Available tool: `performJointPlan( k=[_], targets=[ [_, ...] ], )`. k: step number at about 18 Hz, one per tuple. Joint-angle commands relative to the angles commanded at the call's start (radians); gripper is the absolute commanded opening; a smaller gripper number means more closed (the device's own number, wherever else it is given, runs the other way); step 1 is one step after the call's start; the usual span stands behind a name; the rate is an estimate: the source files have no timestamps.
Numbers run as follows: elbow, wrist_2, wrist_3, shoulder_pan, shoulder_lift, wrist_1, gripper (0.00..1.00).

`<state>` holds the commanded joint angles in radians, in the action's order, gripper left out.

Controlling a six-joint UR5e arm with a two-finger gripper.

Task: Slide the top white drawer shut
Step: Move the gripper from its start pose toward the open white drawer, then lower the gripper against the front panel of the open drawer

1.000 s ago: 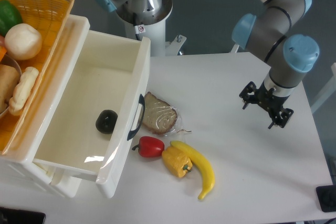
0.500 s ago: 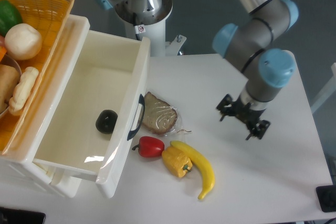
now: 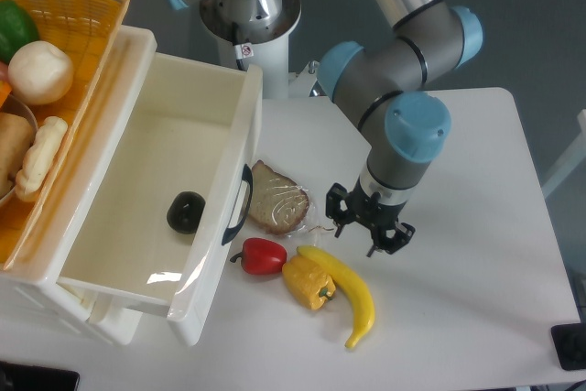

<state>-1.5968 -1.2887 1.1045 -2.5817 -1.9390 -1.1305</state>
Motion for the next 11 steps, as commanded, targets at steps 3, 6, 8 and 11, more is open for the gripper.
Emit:
performJointPlan(
  k=[3,6,8,11],
  targets=[
    [-0.002,0.005,-0.028,0.015,0.038,-0.063,0.0],
    [-0.002,0.028,-0.038,0.032,0.054,-0.121,0.0],
    [-0.002,0.049,-0.04,0.037,0.077,-0.159,0.0],
    [-0.002,0.086,-0.041,0.049,0.107,-0.202,0.0]
  ],
)
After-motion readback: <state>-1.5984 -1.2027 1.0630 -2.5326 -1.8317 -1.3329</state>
